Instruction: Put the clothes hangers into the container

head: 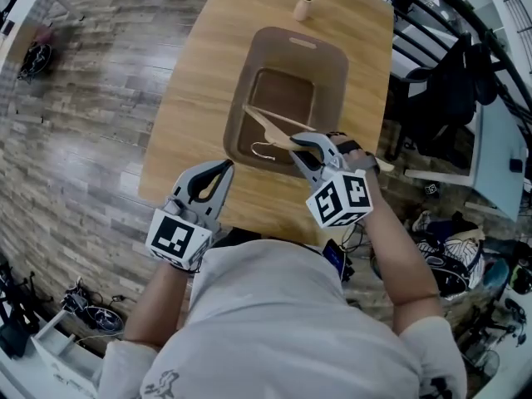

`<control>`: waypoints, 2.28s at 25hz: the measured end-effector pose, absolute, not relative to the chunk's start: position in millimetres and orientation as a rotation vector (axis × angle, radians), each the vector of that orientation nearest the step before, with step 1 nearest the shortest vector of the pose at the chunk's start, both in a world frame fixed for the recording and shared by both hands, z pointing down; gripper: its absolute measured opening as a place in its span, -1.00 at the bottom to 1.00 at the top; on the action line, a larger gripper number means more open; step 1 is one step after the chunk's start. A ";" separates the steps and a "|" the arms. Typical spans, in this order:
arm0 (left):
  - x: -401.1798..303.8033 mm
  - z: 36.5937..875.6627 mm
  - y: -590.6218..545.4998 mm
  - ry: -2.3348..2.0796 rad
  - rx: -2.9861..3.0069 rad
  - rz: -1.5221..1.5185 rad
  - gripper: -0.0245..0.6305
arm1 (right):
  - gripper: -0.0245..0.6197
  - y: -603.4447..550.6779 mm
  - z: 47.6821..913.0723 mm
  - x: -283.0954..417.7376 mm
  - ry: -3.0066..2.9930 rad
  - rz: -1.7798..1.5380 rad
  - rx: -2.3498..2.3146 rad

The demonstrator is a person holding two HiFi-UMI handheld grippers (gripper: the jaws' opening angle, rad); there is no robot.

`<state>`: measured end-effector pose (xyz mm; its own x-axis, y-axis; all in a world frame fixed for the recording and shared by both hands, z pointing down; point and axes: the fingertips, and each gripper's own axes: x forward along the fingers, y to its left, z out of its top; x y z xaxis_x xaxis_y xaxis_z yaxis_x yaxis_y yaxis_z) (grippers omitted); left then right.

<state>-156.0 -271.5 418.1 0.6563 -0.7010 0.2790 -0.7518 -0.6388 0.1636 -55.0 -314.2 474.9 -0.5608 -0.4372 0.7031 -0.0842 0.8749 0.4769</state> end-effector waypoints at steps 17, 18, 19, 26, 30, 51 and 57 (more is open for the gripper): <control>-176.7 441.2 -290.9 -1.190 2.547 0.277 -0.91 | -0.72 -333.9 540.3 -95.0 -1.922 -0.592 0.165; -177.6 442.3 -291.5 -1.193 2.545 0.278 -0.91 | -0.71 -333.6 542.1 -95.2 -1.914 -0.596 0.160; -178.4 443.2 -292.0 -1.194 2.543 0.280 -0.91 | -0.71 -332.8 544.2 -94.9 -1.904 -0.600 0.155; -180.2 448.4 -291.2 -1.196 2.522 0.285 -0.91 | -0.65 -320.2 559.8 -93.5 -1.866 -0.580 0.121; -177.3 449.1 -288.3 -1.199 2.521 0.288 -0.91 | -0.64 -318.2 562.2 -93.6 -1.864 -0.564 0.133; -152.7 434.8 -258.4 -1.241 2.551 0.298 -0.91 | -0.50 -308.2 525.4 -69.1 -1.912 -0.572 0.253; -136.7 429.4 -239.0 -1.248 2.571 0.306 -0.91 | -0.50 -286.6 514.1 -55.0 -1.961 -0.545 0.304</control>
